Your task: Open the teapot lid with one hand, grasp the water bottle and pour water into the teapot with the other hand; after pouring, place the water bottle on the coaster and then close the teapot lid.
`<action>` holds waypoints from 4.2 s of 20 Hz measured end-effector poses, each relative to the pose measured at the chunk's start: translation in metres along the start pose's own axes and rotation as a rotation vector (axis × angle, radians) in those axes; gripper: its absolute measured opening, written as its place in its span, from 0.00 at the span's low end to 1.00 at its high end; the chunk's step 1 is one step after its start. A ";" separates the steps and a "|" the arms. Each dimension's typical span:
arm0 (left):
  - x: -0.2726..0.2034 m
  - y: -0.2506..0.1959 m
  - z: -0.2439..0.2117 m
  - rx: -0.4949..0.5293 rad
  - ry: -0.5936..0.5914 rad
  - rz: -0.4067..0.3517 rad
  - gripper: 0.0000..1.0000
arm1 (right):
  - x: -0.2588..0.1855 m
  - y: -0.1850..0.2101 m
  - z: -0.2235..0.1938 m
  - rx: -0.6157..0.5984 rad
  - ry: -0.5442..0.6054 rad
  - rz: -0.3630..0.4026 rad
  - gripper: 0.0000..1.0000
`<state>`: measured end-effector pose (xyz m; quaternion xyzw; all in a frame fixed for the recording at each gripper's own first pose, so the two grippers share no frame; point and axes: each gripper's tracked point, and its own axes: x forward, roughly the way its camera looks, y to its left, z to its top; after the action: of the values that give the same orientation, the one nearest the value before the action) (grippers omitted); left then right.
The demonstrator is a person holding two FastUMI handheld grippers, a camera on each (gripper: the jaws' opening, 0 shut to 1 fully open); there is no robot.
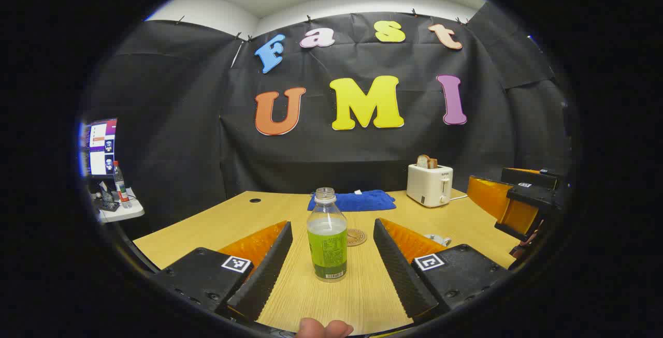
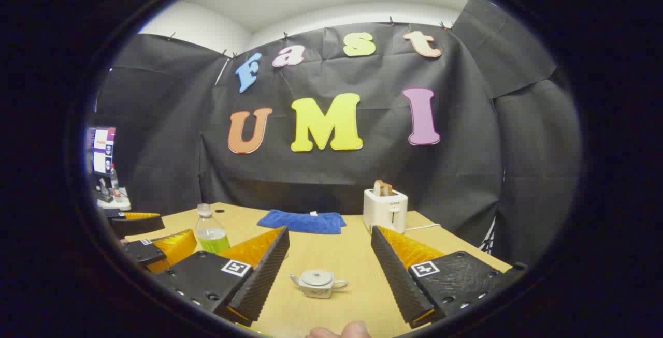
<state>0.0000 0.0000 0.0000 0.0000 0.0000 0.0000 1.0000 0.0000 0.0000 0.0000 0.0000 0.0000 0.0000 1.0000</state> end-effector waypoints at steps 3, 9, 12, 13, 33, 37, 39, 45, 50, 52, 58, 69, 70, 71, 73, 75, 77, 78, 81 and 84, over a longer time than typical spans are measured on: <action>0.001 0.000 0.002 -0.009 -0.001 -0.015 0.98 | -0.001 -0.002 0.000 -0.003 -0.002 -0.007 0.97; 0.002 -0.001 -0.003 -0.010 0.011 -0.031 0.98 | 0.004 -0.003 -0.009 -0.009 0.017 -0.007 0.97; 0.003 0.000 -0.004 -0.018 0.018 -0.034 0.98 | 0.005 -0.004 -0.012 -0.012 0.025 -0.009 0.95; 0.003 0.000 -0.003 -0.017 0.018 -0.033 0.98 | 0.007 -0.004 -0.011 -0.013 0.027 -0.009 0.95; 0.002 0.006 0.003 -0.022 0.002 -0.031 0.98 | 0.064 0.007 -0.090 -0.037 0.173 -0.008 0.97; 0.004 0.013 0.001 -0.024 0.008 -0.024 0.98 | 0.078 0.014 -0.107 -0.047 0.212 -0.006 0.96; 0.005 0.015 0.000 -0.027 0.010 -0.019 0.98 | 0.086 0.017 -0.114 -0.060 0.230 0.004 0.94; 0.008 0.023 -0.004 -0.034 0.020 -0.008 0.98 | 0.096 0.026 -0.122 -0.069 0.272 0.015 0.46; 0.009 0.025 -0.006 -0.033 0.028 -0.005 0.98 | 0.097 0.033 -0.127 -0.103 0.292 0.035 0.28; 0.010 0.025 -0.006 -0.033 0.029 -0.004 0.98 | 0.103 0.026 -0.127 -0.104 0.286 0.011 0.16; 0.014 0.026 -0.012 -0.047 0.039 0.002 0.98 | 0.099 0.028 -0.122 -0.110 0.281 0.043 0.05; 0.038 0.017 -0.070 -0.103 0.167 -0.068 0.99 | 0.098 0.031 -0.082 -0.072 0.204 0.089 0.00; 0.043 0.014 -0.072 -0.108 0.166 -0.079 0.99 | 0.096 0.028 -0.079 -0.070 0.197 0.089 0.00; 0.047 0.010 -0.076 -0.111 0.175 -0.092 0.99 | 0.094 0.027 -0.078 -0.065 0.200 0.090 0.00; 0.055 0.004 -0.085 -0.112 0.191 -0.111 0.99 | 0.090 0.025 -0.077 -0.051 0.210 0.094 0.00; 0.063 0.001 -0.090 -0.100 0.198 -0.119 0.99 | 0.087 0.020 -0.075 -0.053 0.206 0.087 0.00; 0.070 0.000 -0.096 -0.074 0.209 -0.110 0.99 | 0.086 0.018 -0.073 -0.061 0.202 0.086 0.00; 0.074 -0.001 -0.098 -0.069 0.215 -0.107 0.99 | 0.087 0.016 -0.075 -0.061 0.203 0.087 0.00; 0.081 -0.004 -0.103 -0.083 0.228 -0.116 0.99 | 0.085 0.015 -0.071 -0.059 0.193 0.088 0.00; 0.081 0.000 -0.102 -0.070 0.224 -0.099 0.96 | 0.084 0.013 -0.070 -0.065 0.188 0.089 0.00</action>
<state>0.0806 0.0001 -0.1024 -0.0347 0.1118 -0.0493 0.9919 0.0839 0.0128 -0.0698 -0.0327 0.0940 0.0445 0.9940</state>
